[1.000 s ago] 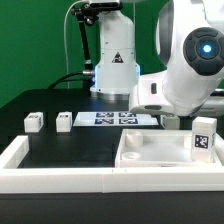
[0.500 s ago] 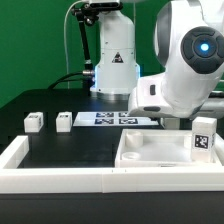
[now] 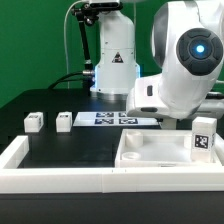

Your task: Assemble square table

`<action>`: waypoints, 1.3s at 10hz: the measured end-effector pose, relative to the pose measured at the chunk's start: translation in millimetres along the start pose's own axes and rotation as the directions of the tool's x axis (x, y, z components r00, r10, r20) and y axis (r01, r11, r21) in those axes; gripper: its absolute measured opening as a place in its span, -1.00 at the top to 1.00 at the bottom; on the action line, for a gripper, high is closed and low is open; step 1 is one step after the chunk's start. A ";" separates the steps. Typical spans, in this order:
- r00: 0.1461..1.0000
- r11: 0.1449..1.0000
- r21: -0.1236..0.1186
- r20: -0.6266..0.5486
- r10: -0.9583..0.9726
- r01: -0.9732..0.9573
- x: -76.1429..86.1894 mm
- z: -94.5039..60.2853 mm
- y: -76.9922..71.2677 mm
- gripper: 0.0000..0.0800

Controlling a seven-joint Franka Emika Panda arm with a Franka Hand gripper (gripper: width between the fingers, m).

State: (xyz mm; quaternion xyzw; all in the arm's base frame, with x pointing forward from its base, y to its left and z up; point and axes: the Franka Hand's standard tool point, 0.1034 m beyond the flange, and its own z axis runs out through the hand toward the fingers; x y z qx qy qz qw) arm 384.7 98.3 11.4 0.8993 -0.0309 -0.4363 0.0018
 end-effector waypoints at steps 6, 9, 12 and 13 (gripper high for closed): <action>1.000 1.000 -0.008 0.008 -0.009 0.009 -5.0 -26.4 12.6 0.27; 1.000 1.000 0.024 0.002 0.013 -0.013 -27.7 -74.4 25.3 0.27; 0.993 0.999 0.036 -0.115 0.023 -0.019 -20.5 -83.1 24.6 0.27; 0.983 0.999 0.043 -0.182 0.022 -0.014 -18.8 -85.8 23.7 0.27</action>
Offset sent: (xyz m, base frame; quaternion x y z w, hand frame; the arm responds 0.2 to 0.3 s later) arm 0.0000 0.0000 0.0000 0.0000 0.0000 0.0000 1.0000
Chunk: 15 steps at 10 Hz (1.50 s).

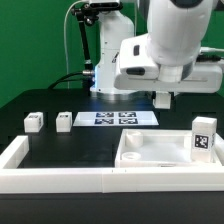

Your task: Assemble square table

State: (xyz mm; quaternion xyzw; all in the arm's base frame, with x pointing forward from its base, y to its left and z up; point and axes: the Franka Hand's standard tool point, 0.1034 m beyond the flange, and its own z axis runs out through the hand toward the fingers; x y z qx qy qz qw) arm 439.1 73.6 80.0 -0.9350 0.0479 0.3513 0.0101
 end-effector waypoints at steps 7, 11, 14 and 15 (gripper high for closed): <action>0.893 0.998 0.054 -0.451 -0.010 0.039 21.7 -66.9 7.0 0.27; 0.724 0.998 0.052 -0.690 0.001 0.047 32.3 -72.7 4.6 0.27; 0.655 0.997 0.033 -0.755 -0.017 0.063 42.2 -87.7 14.2 0.27; 0.665 0.997 0.039 -0.747 -0.012 0.062 46.3 -99.8 18.1 0.27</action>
Offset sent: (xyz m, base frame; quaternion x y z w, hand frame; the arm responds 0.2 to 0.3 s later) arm 0.0383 -0.0181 0.0297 -0.0076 0.1647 -0.0347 0.9857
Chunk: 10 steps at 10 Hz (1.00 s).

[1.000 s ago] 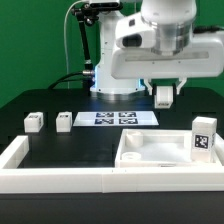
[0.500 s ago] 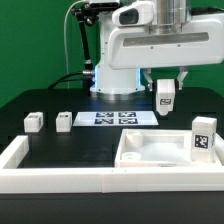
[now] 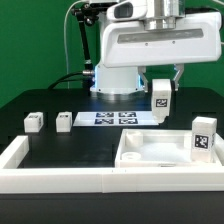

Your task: Assemble square table

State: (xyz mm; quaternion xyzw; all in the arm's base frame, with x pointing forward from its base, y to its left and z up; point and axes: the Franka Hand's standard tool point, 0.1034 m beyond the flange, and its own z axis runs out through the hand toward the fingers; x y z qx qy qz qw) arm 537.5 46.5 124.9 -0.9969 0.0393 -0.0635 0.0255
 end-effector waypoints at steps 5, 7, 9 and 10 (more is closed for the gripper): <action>1.000 1.000 0.001 -0.009 -0.002 0.002 16.5 -2.4 7.9 0.27; 1.000 1.000 0.000 -0.008 -0.001 0.001 16.4 -2.0 8.5 0.27; 1.000 1.000 0.001 -0.006 0.012 -0.012 29.4 -1.1 17.7 0.27; 1.000 1.000 0.001 -0.012 0.003 -0.003 40.6 -2.1 19.6 0.27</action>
Offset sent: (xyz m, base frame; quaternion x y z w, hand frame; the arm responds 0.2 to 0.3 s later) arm 0.0000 0.0000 0.0000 0.0000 0.0000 0.0000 1.0000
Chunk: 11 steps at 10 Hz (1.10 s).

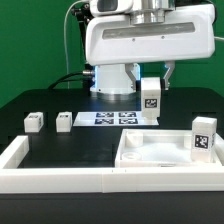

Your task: Assemble square table

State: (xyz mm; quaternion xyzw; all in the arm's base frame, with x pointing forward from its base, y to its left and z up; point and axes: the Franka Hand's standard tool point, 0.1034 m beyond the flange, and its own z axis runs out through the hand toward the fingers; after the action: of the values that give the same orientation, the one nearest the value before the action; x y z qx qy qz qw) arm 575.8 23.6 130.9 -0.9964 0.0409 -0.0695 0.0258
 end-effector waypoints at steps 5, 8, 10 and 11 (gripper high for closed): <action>0.987 0.999 -0.028 -0.159 -0.029 0.024 17.7 2.6 7.7 0.27; 0.953 0.997 -0.067 -0.298 -0.045 0.026 10.4 9.5 17.3 0.27; 0.950 0.997 -0.072 -0.308 -0.046 0.025 17.7 10.1 21.5 0.27; 0.951 0.997 -0.077 -0.305 -0.052 0.030 18.4 13.6 24.4 0.27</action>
Offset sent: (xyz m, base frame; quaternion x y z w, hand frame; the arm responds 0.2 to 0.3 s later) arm 0.0000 0.0000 0.0000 0.0000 0.0650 0.0000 0.9979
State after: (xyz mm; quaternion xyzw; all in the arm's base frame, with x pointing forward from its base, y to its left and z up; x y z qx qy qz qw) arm 594.0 -1.6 118.6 -0.9744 0.0263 -0.2225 -0.0182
